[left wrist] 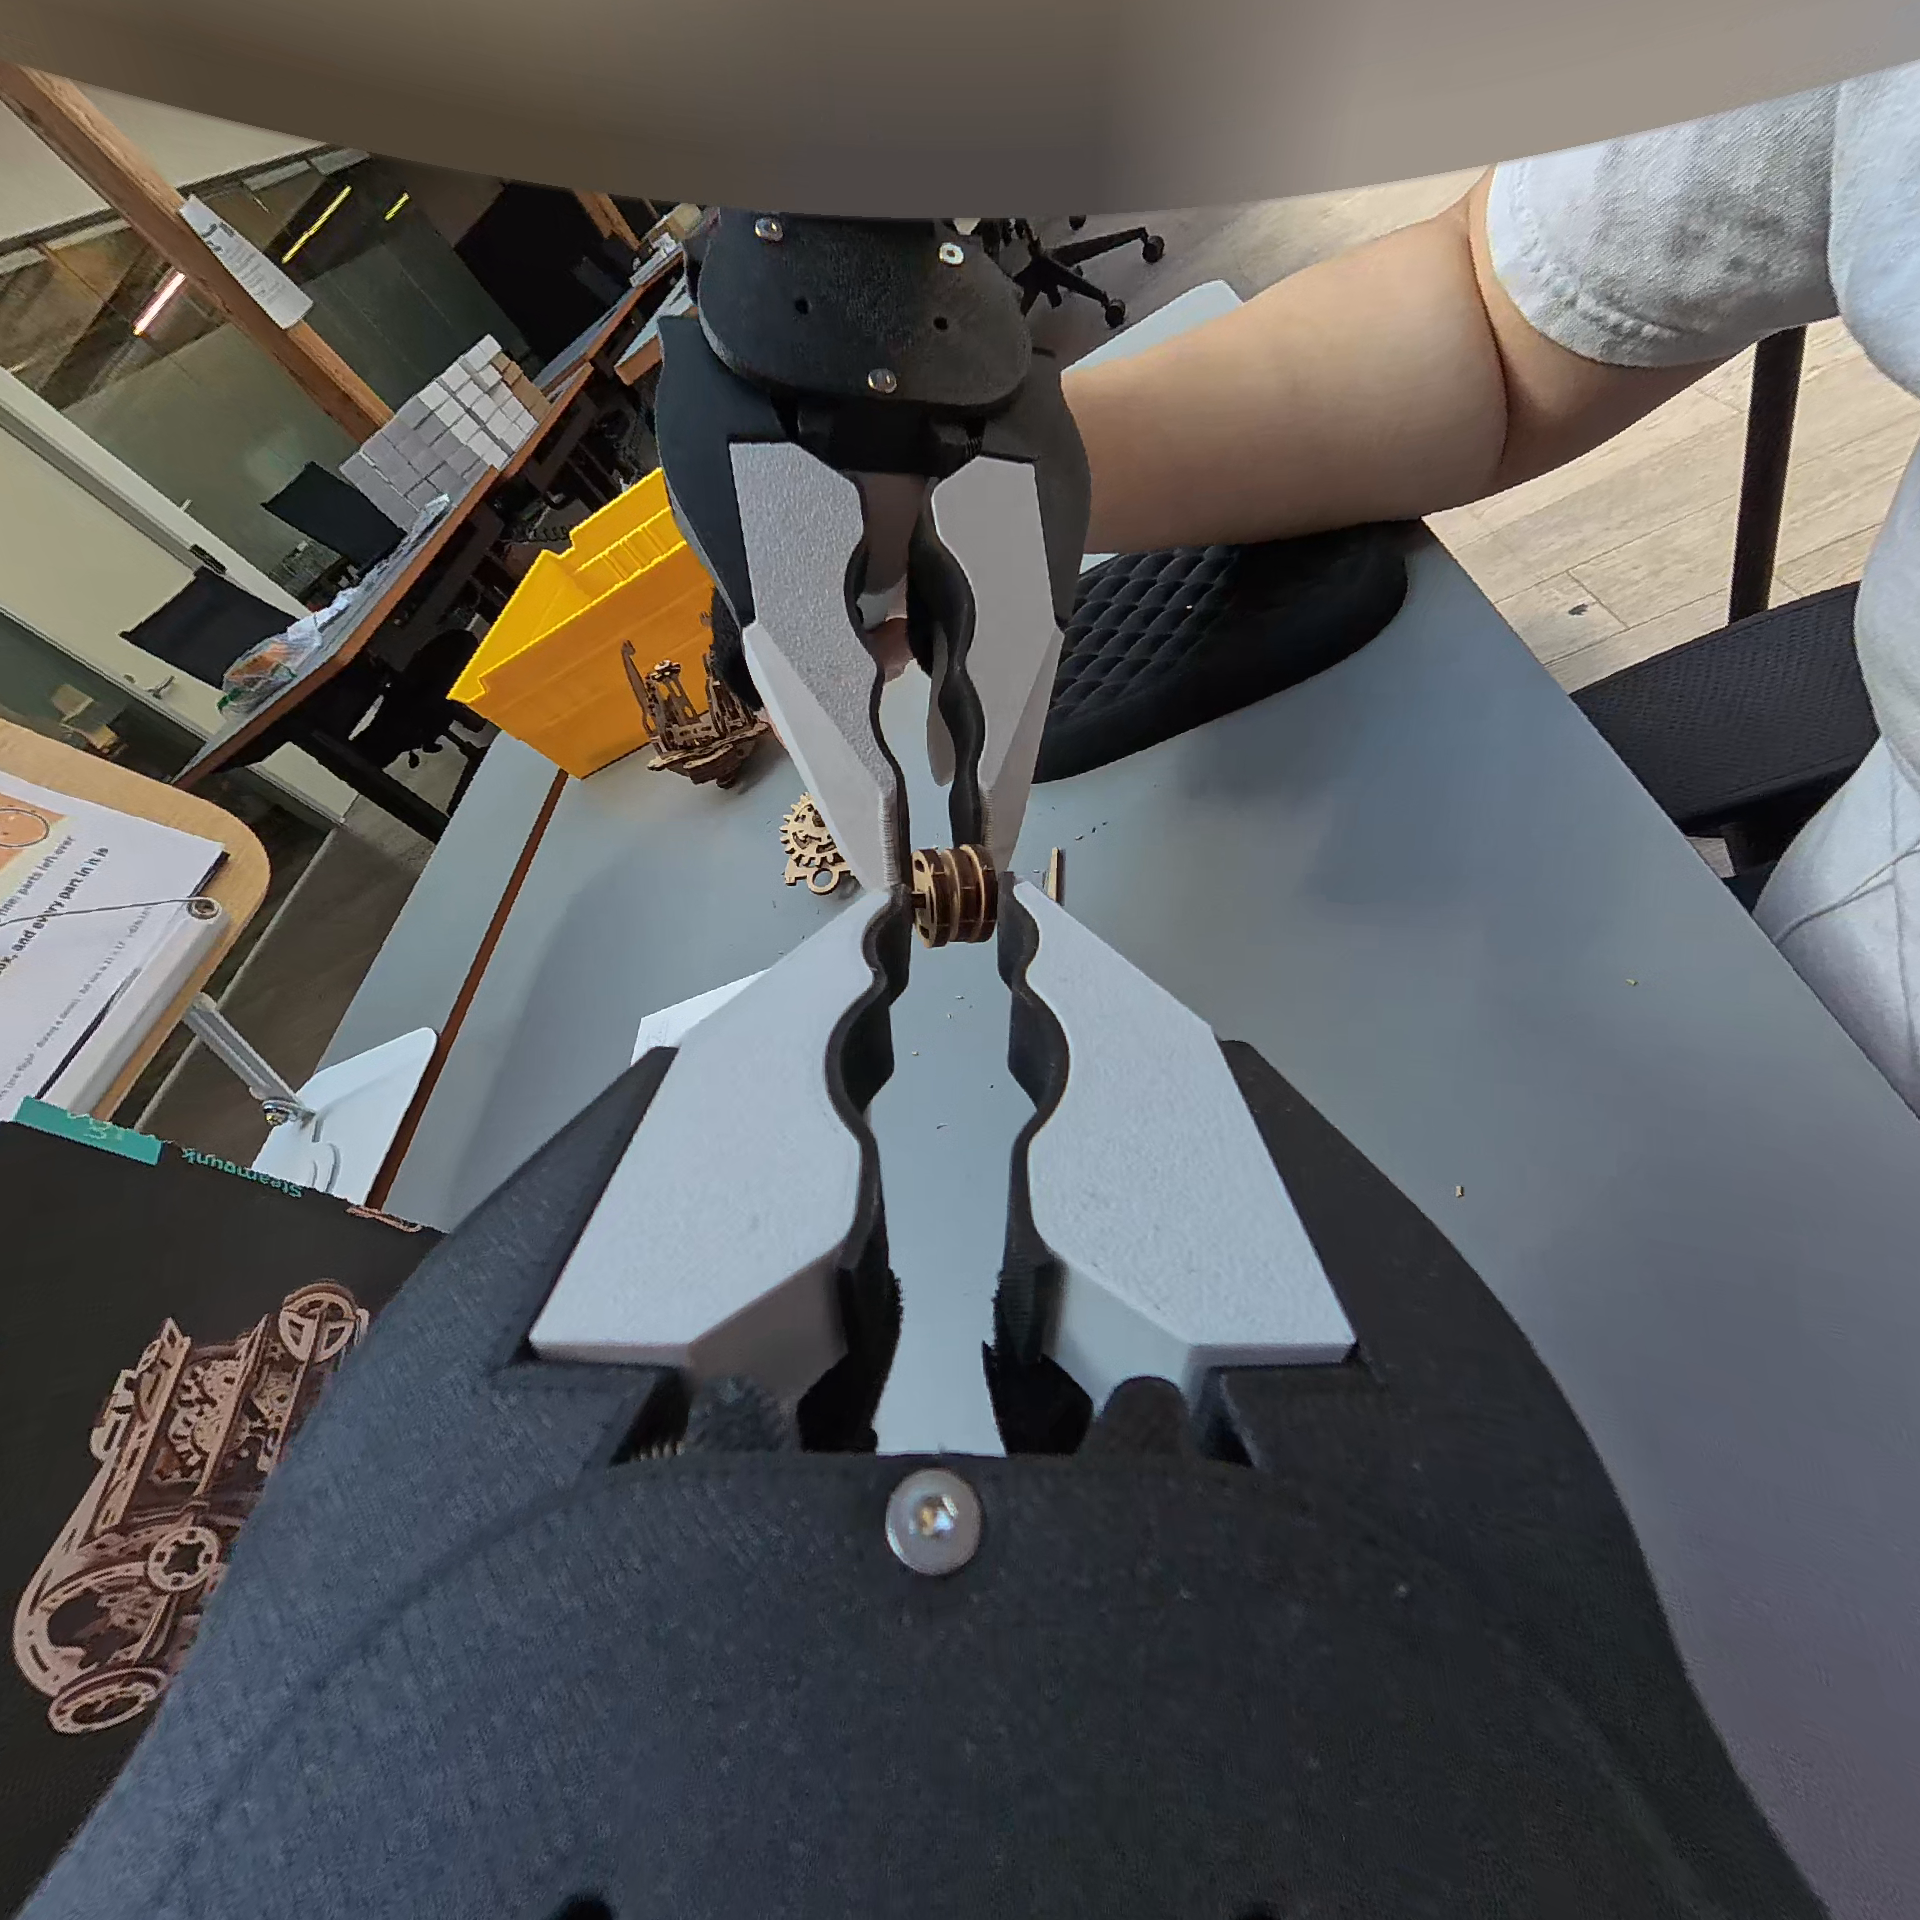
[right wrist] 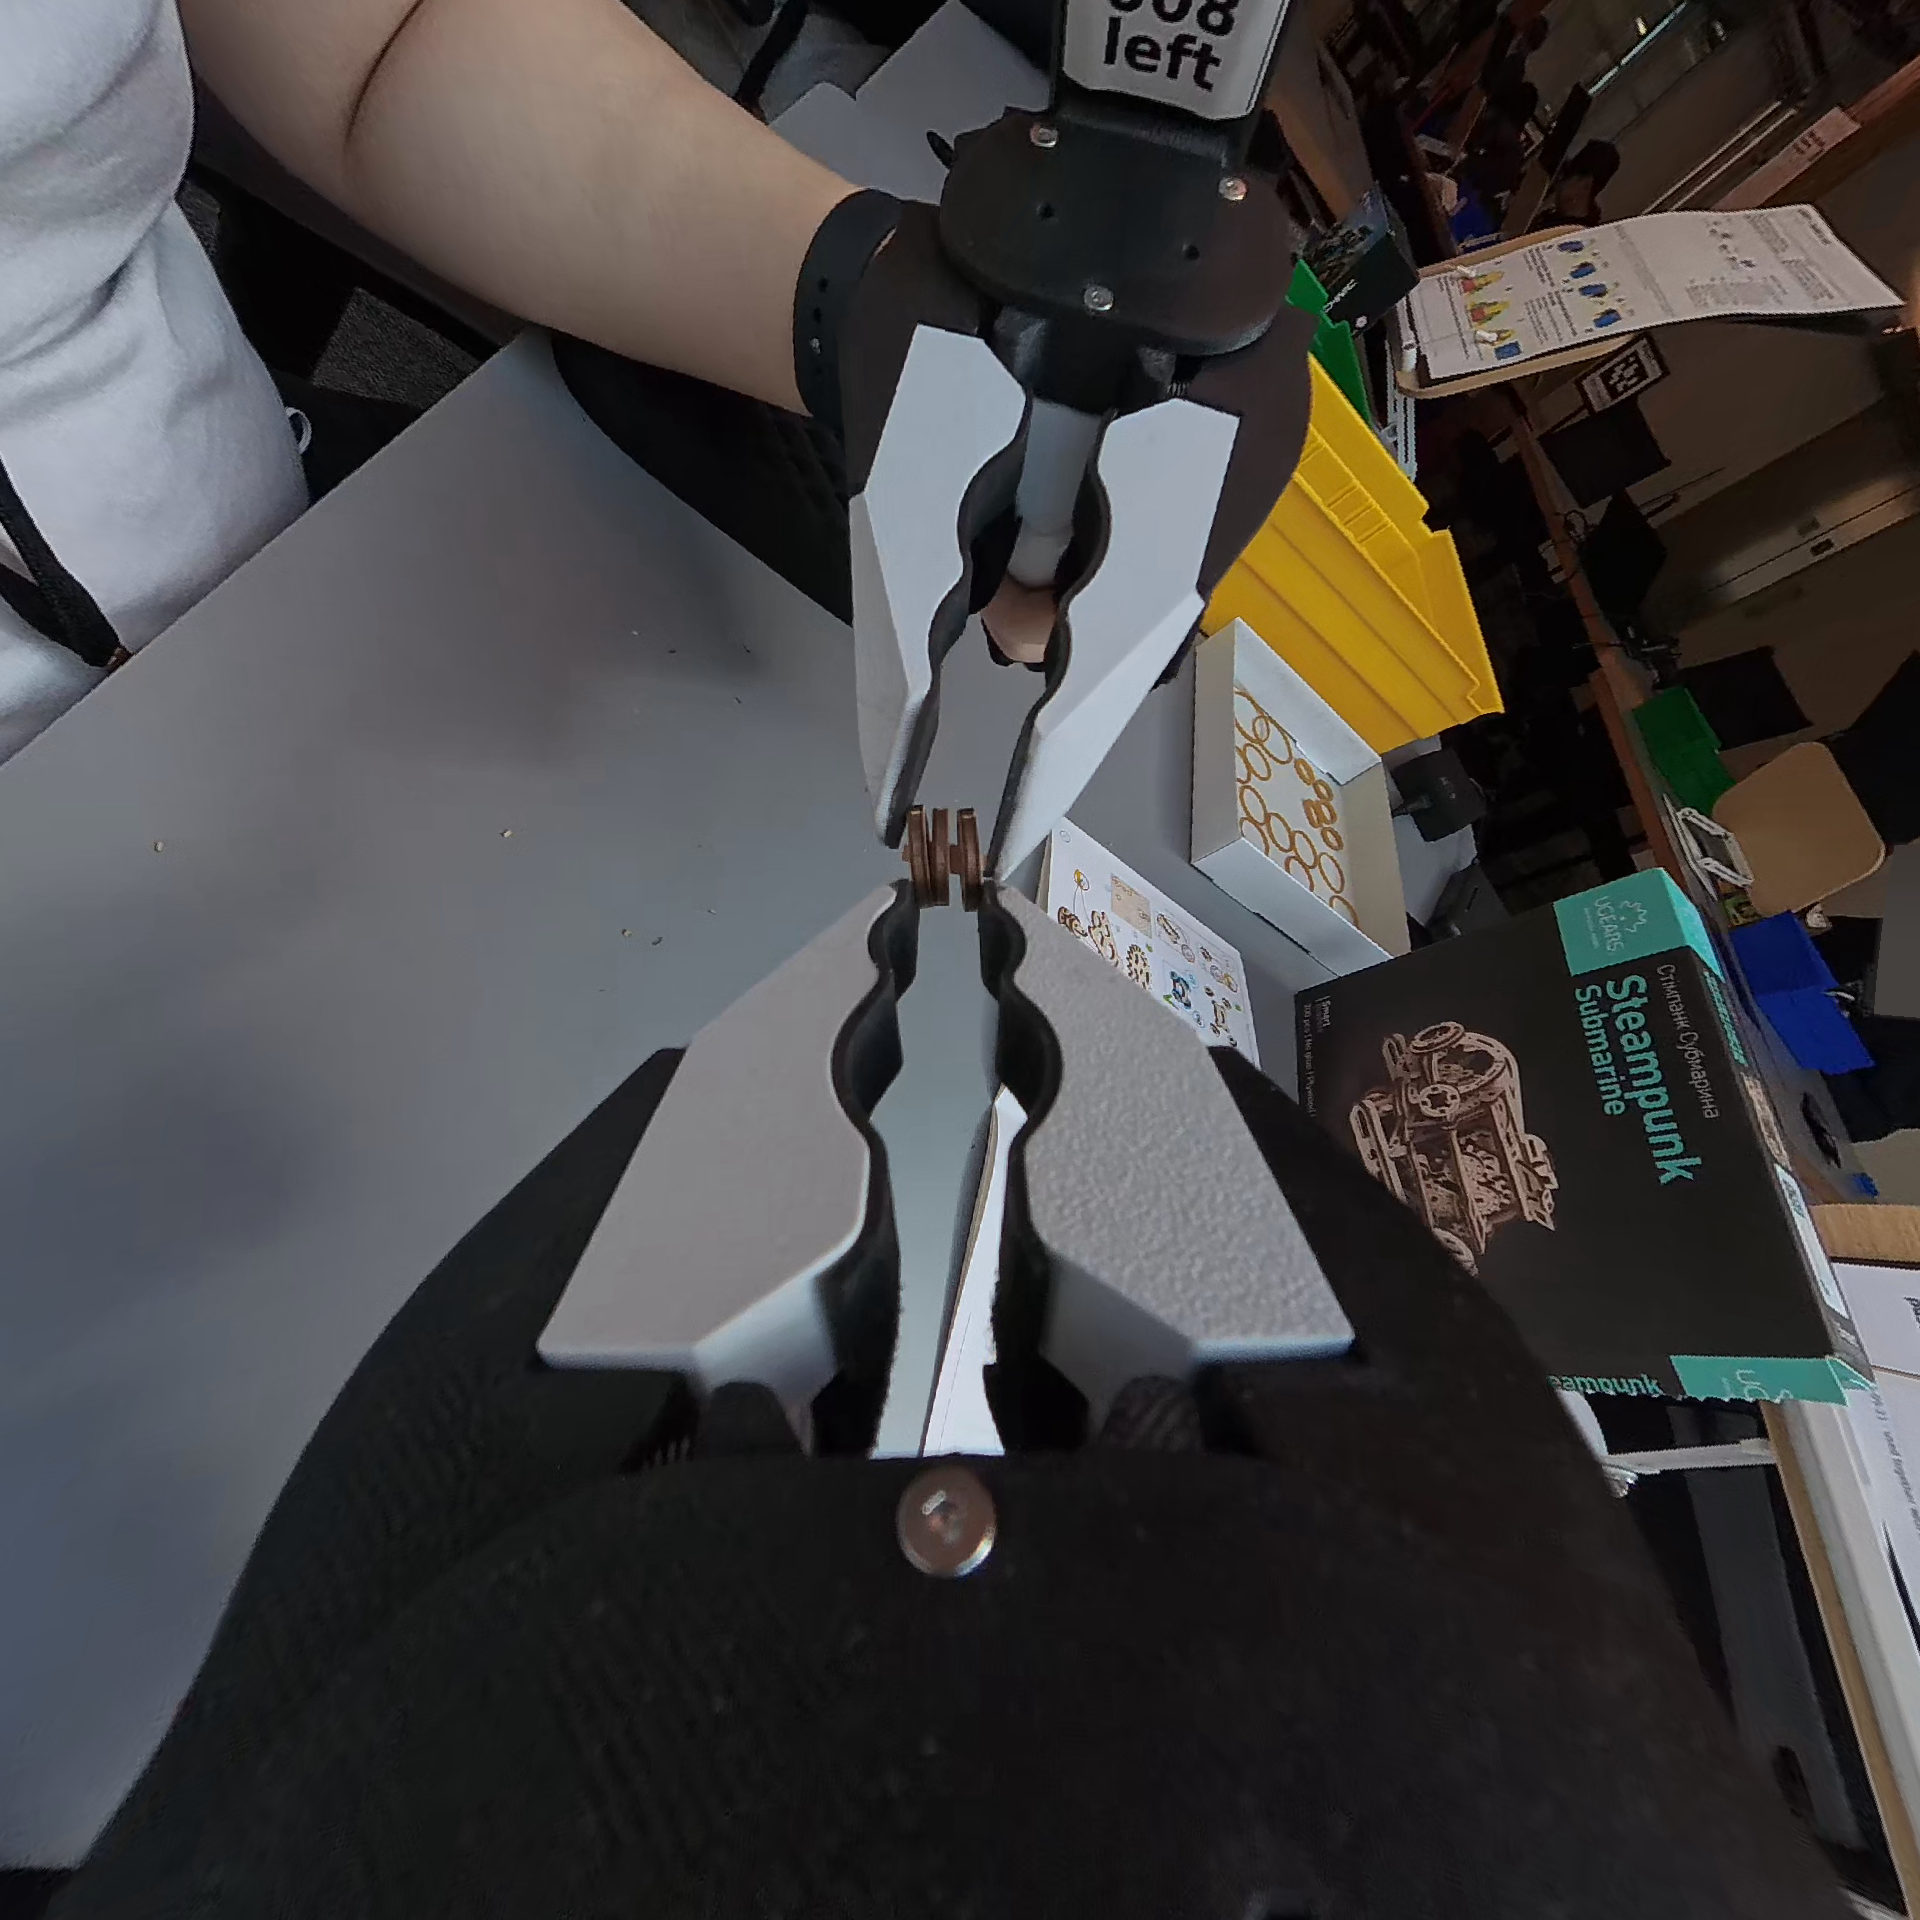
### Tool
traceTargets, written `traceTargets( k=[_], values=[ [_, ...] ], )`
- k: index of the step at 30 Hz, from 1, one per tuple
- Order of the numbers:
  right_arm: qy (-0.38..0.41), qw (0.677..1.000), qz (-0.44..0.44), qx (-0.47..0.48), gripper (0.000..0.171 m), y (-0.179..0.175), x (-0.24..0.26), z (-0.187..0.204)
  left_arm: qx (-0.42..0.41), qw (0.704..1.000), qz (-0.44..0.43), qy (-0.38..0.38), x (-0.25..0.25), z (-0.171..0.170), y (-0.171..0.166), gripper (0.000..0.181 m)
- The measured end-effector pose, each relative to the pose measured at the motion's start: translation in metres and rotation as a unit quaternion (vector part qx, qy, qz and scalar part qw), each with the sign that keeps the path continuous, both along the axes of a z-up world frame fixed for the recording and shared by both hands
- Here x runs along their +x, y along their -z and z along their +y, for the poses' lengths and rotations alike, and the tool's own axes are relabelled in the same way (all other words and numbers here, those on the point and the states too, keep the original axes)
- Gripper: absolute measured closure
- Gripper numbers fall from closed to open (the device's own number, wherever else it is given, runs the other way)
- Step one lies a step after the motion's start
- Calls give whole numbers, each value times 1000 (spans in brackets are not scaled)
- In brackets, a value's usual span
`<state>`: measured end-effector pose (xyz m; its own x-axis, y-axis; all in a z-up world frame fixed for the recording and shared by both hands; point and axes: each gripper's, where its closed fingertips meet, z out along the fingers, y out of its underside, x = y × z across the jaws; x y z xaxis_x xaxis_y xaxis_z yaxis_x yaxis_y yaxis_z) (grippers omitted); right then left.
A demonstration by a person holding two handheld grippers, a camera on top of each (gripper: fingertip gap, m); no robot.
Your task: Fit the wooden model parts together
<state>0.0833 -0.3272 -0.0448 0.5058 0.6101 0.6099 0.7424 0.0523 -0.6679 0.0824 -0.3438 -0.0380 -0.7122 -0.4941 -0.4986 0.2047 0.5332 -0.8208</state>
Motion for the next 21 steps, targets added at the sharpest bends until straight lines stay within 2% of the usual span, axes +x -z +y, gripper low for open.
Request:
traceTargets(
  k=[13,21],
  values=[
    [4,998,63,21,156,-15,5,2,-55,998,-13,-8,6,5,-14,167],
    [-1,993,112,25,160,-25,6,1,-128,991,38,11,6,8,-20,167]
  ],
)
